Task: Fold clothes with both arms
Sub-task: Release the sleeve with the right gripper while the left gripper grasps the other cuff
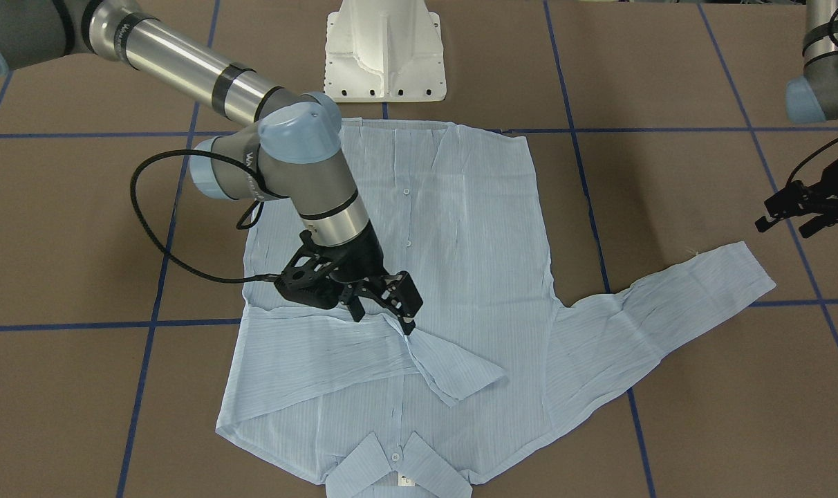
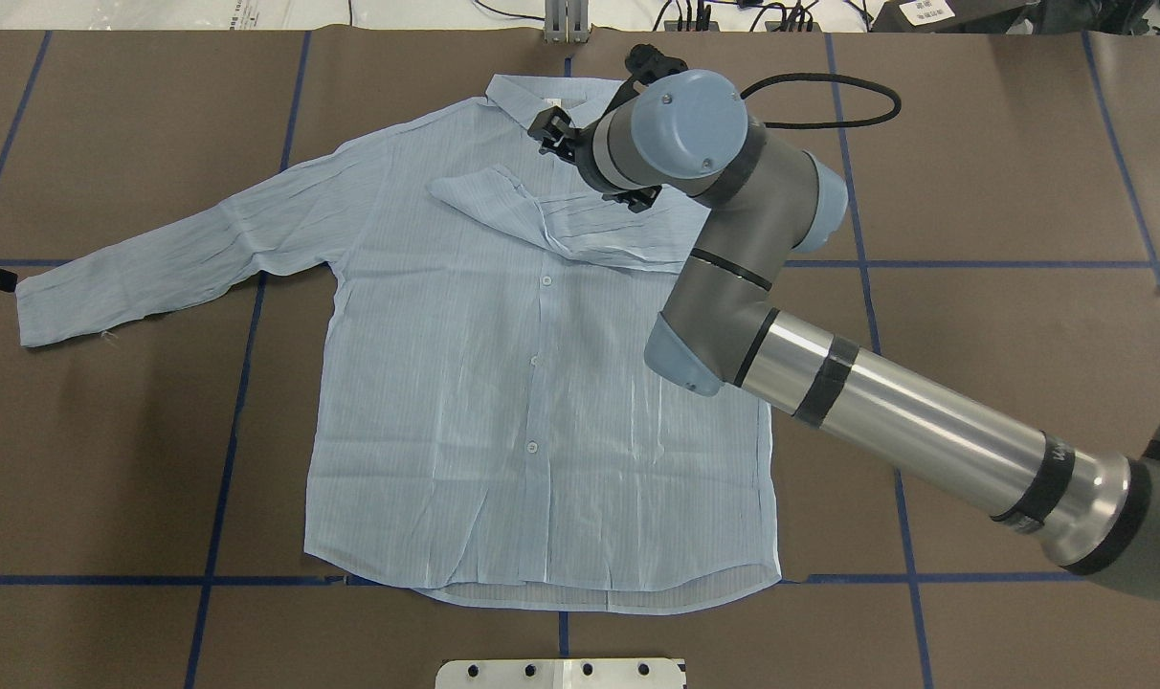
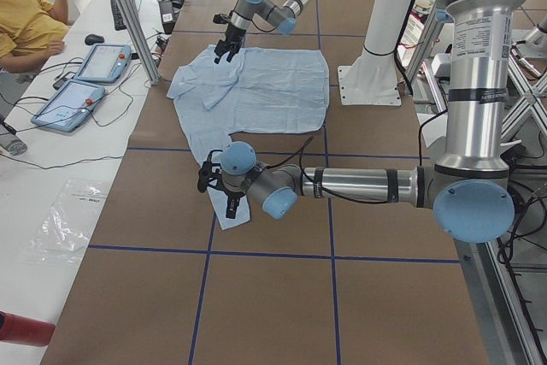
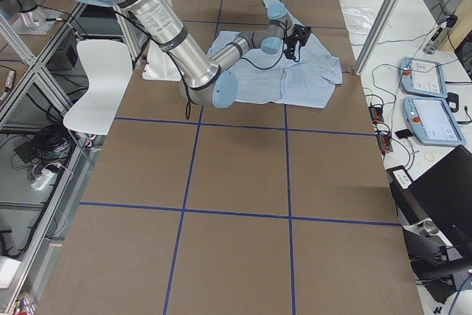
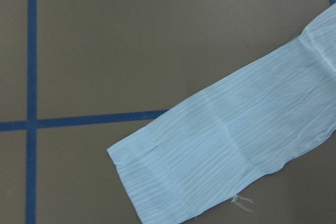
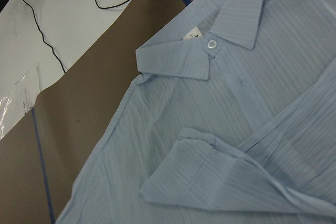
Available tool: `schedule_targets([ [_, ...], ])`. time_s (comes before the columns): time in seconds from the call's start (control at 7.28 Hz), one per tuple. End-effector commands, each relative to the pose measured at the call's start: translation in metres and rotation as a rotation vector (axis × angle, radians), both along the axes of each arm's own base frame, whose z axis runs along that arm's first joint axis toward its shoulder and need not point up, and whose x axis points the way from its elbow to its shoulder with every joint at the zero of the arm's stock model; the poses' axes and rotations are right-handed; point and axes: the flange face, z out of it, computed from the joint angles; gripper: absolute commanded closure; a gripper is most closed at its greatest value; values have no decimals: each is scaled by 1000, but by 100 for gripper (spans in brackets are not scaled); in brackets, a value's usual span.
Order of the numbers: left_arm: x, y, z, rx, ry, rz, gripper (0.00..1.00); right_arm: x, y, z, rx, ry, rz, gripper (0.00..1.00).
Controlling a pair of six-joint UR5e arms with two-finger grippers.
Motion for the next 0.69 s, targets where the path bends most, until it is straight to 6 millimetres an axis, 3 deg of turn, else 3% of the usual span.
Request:
schedule_targets([
  [0.0, 15, 2, 35, -128, 12, -40, 0, 29, -9, 30, 18, 32, -34, 0],
  [0.14, 16, 3, 41, -126, 8, -43, 0, 31, -8, 27, 25, 25, -34, 0],
  [0.41, 22, 5, 48, -124, 10, -30, 2, 43, 5, 40, 28, 20, -36, 0],
  [0.55, 43, 7, 47, -121, 6, 9, 3, 44, 6, 39, 35, 17, -36, 0],
])
